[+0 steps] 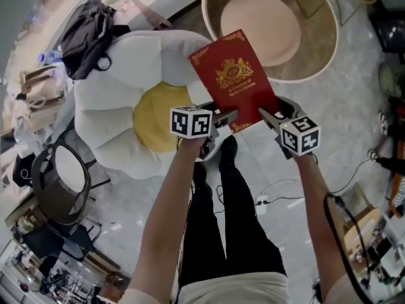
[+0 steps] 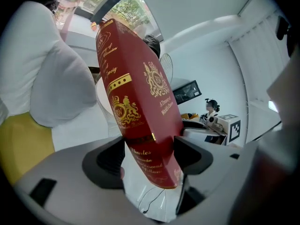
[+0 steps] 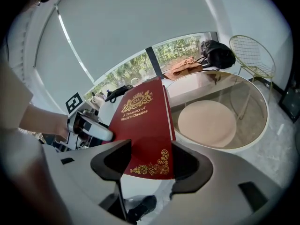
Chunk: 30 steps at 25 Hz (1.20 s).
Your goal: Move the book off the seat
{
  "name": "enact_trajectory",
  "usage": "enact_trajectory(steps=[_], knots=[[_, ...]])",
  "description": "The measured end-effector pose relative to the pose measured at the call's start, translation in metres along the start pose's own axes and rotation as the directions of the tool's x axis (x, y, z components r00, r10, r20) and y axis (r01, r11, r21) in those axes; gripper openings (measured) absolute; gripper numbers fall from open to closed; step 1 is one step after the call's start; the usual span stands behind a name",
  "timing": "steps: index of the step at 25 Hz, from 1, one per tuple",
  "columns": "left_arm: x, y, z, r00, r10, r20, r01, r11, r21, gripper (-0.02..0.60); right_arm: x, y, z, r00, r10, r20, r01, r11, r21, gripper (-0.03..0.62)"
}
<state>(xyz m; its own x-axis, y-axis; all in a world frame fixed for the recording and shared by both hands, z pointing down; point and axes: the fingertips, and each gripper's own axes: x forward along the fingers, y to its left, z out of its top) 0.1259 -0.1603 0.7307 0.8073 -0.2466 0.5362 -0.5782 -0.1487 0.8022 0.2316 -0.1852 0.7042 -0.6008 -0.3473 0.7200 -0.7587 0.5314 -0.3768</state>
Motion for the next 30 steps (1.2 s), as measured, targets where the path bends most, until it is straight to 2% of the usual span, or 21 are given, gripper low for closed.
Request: enact_trajectory(steps=[9,18,24,30], knots=[[0.002,-0.037,-0.005,0.995,-0.03,-0.093,0.036,0.997,0.073,0.324,-0.045,0.004,-0.008,0.994,-0.085,0.063,0.08,0.994,0.079,0.278],[-0.002,-0.053,-0.003,0.98,-0.035,-0.198,0.063,0.989,0.134,0.324,-0.065,0.011,-0.012,0.983,-0.149,0.107,0.13,0.977,0.167,0.278],[0.007,-0.064,0.015,0.972,-0.062,-0.227,0.101,0.981,0.166,0.322,-0.074,0.002,-0.006,0.965,-0.206,0.161,0.162,0.954,0.251,0.278],[0.017,-0.079,0.028,0.965,-0.074,-0.252,0.129,0.97,0.208,0.322,-0.087,-0.008,0.0,0.949,-0.249,0.194,0.188,0.939,0.287,0.278]])
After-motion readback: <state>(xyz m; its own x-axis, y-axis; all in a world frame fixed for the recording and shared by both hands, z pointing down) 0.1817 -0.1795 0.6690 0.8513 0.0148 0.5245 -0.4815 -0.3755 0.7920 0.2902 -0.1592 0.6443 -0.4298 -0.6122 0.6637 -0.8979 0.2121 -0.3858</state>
